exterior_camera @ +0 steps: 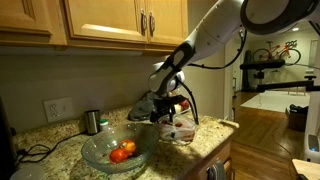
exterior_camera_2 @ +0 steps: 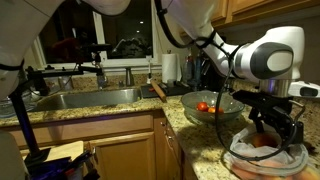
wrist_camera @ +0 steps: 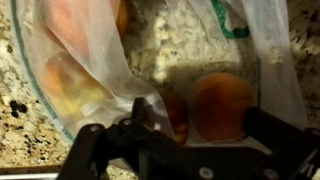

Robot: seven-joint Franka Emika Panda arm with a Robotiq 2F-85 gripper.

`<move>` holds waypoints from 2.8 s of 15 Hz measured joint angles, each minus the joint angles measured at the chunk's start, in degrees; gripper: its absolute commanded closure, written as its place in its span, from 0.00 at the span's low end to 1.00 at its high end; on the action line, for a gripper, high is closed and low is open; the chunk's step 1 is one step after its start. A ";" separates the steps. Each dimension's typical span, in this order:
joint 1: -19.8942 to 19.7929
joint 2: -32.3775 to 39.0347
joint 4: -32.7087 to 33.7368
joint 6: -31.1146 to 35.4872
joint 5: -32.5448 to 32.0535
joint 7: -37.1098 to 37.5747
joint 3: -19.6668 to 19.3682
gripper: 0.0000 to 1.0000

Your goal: Pick up the mango from the bag and put it in the bowl

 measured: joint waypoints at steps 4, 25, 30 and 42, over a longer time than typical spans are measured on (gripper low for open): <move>-0.29 0.00 0.77 0.00 1.76 -0.68 0.68 0.00; -1.52 0.33 2.04 0.00 3.36 -2.55 2.06 0.00; -1.53 0.46 2.07 0.00 3.36 -2.65 2.22 0.00; -1.21 0.71 2.29 -0.66 1.68 -1.49 1.29 0.00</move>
